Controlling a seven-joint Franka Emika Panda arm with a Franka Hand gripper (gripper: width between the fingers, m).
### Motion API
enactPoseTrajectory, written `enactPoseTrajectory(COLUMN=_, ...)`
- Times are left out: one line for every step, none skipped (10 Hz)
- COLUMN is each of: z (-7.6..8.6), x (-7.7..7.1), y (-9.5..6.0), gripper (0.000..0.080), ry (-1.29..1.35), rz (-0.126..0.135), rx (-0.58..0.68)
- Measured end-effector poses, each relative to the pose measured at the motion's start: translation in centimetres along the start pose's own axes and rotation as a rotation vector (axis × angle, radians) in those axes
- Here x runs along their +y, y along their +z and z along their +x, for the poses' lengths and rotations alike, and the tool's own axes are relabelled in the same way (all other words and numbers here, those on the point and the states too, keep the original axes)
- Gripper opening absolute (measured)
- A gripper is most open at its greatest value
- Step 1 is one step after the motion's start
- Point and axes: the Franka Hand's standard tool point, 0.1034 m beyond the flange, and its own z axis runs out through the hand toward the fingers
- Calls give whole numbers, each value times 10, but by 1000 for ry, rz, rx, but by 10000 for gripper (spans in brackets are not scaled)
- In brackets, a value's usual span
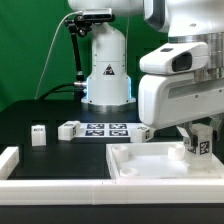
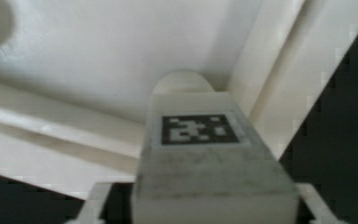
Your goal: Assemble one leg
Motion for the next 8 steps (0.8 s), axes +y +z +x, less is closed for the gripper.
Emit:
enactPoseTrajectory(z=0, x=0, y=0, gripper=290, ry=22, rz=2, rx=1)
enactPoseTrajectory(z=0, x=-1, y=0, gripper=290, ry=187, rz=9, rx=4)
enactPoseTrajectory(z=0, x=-1, y=1, gripper=290, ry=349, rz=11, rx=3)
enactPoseTrajectory(z=-1, x=0, y=1, gripper=290, ry=500, rz=10, rx=2)
enactPoseTrajectory(z=-2, x=0, y=1, gripper=290, ry=633, rz=8, rx=4)
enactPoseTrajectory(z=-2, x=2, y=1, gripper=290, ry=808, rz=4, rx=7)
enactPoseTrajectory(z=-3, x=2, y=1, gripper=290, ry=955, rz=1, rx=8)
enactPoseTrajectory(z=-3, x=3, y=2, gripper=291, ry=1093, rz=1, rx=9)
